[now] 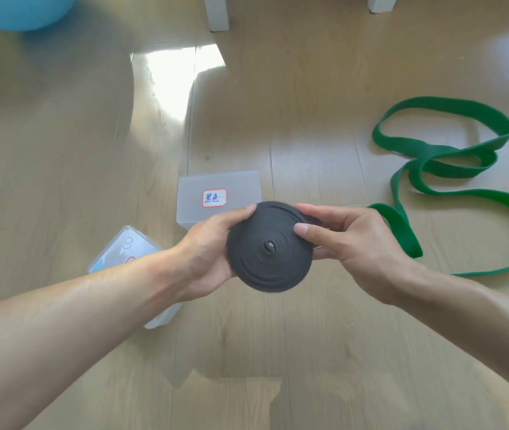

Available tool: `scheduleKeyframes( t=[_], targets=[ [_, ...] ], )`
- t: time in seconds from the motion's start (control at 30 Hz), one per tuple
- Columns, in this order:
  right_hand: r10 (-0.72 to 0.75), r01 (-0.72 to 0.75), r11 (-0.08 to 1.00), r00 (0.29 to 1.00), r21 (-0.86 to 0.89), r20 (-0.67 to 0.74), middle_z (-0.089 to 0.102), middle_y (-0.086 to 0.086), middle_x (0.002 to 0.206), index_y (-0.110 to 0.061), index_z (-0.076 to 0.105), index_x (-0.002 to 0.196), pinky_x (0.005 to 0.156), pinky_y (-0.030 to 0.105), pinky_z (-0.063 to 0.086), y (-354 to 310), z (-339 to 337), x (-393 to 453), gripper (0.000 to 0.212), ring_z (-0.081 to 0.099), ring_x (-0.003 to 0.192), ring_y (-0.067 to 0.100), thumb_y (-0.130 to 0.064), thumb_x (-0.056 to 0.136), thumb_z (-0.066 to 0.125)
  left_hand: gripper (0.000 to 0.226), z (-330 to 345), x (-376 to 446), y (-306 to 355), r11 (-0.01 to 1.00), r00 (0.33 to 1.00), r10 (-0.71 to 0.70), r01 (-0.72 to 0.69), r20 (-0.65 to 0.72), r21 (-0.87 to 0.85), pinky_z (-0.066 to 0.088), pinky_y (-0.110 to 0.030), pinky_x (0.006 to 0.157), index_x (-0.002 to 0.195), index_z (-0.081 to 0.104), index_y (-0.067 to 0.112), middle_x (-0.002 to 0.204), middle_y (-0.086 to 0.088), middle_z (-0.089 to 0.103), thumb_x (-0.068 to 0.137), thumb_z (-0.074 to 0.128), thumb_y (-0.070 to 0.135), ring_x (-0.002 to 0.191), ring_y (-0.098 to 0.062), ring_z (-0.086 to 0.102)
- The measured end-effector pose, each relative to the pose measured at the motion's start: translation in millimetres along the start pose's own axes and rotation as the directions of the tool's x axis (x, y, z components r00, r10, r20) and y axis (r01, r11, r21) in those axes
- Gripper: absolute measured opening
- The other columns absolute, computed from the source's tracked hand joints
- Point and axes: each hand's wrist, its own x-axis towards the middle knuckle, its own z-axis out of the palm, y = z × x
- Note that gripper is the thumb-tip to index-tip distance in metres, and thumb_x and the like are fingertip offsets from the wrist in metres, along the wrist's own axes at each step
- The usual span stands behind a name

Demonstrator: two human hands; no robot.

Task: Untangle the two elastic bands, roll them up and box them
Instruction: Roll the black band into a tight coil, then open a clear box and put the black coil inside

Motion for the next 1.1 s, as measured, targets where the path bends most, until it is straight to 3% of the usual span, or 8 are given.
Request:
scheduleKeyframes(
  t=[0.27,0.5,0.6,0.7,0.77,0.83,0.93,1.1],
  targets=[
    [0.048,-0.034,0.994,0.990,-0.108,0.132,0.078,-0.007,0.107,-0.020,0.075,0.115,0.086,0.029,0.060,1.8,3.2,6.0,0.027,0.073,0.104,0.013,-0.013,0.089,0.074,0.037,4.1,0.2,-6.8,0.978,0.996,0.089,-0.087,-0.003,0.188,0.060,-0.034,0.073,0.114,0.070,-0.002,0.103,-0.019,0.076,0.100,0.060,0.031,0.082,-0.027,0.072],
    [0.107,-0.100,0.992,0.990,-0.081,0.087,0.076,0.007,0.110,-0.023,0.073,0.120,0.096,0.049,0.056,18.6,19.3,7.3,0.034,0.072,0.105,0.029,-0.015,0.087,0.077,0.042,1.5,5.4,-19.4,0.967,0.985,0.120,-0.089,-0.121,0.240,0.056,-0.051,0.095,0.115,0.073,-0.002,0.109,-0.027,0.076,0.105,0.055,0.035,0.094,-0.038,0.072],
    [0.142,-0.098,0.959,0.978,-0.268,0.152,0.078,0.003,0.103,-0.024,0.074,0.116,0.086,0.032,0.061,8.2,17.3,19.8,0.028,0.074,0.098,0.023,-0.015,0.090,0.075,0.038,-11.3,9.6,-12.5,0.925,0.967,0.179,-0.102,-0.183,0.366,0.052,-0.039,0.088,0.103,0.075,0.008,0.109,-0.020,0.077,0.102,0.059,0.042,0.090,-0.027,0.071],
    [0.194,-0.031,0.776,0.962,-0.631,0.191,0.071,-0.019,0.086,-0.038,0.074,0.109,0.056,0.008,0.047,1.9,12.2,38.2,0.022,0.066,0.077,0.000,-0.024,0.093,0.071,0.052,-51.6,20.4,12.3,0.402,0.832,0.540,-0.119,-0.129,0.908,0.042,-0.024,0.097,0.134,0.059,0.024,0.136,0.002,0.061,0.089,0.076,0.041,0.120,-0.014,0.058],
    [0.247,-0.005,0.630,0.949,-0.777,0.195,0.065,-0.024,0.086,-0.041,0.073,0.108,0.053,0.009,0.041,7.1,11.9,49.9,0.021,0.060,0.076,-0.004,-0.025,0.097,0.064,0.100,-85.3,35.0,27.3,0.001,0.866,0.500,0.022,-0.020,1.000,0.027,-0.036,0.119,0.159,0.028,0.030,0.165,0.002,0.028,0.077,0.084,0.047,0.153,-0.019,0.024],
    [0.328,-0.030,0.552,0.927,-0.833,0.184,0.065,-0.020,0.097,-0.038,0.072,0.110,0.059,0.014,0.042,16.8,13.6,61.2,0.024,0.058,0.084,-0.003,-0.022,0.100,0.057,0.130,-109.5,55.8,30.1,-0.203,0.917,0.396,0.131,-0.041,0.970,0.008,-0.046,0.128,0.164,-0.001,0.031,0.173,-0.003,-0.005,0.071,0.085,0.058,0.160,-0.022,-0.007],
    [0.376,-0.087,0.529,0.916,-0.844,0.141,0.069,-0.008,0.108,-0.034,0.074,0.106,0.064,0.018,0.044,30.9,15.7,72.5,0.026,0.059,0.092,0.003,-0.018,0.098,0.054,0.140,-120.1,85.0,21.6,-0.273,0.929,0.368,0.145,-0.037,0.951,0.004,-0.050,0.128,0.161,-0.018,0.028,0.170,-0.010,-0.022,0.070,0.082,0.064,0.159,-0.029,-0.012],
    [0.323,-0.084,0.577,0.937,-0.812,0.133,0.072,-0.012,0.097,-0.030,0.076,0.095,0.064,0.016,0.044,49.7,16.9,71.6,0.013,0.064,0.090,0.003,-0.027,0.094,0.063,0.117,-102.9,92.0,32.6,-0.162,0.851,0.525,0.105,-0.004,0.981,0.028,-0.041,0.118,0.160,0.020,0.025,0.150,-0.011,0.035,0.069,0.071,0.078,0.139,-0.032,0.037]
  ],
)
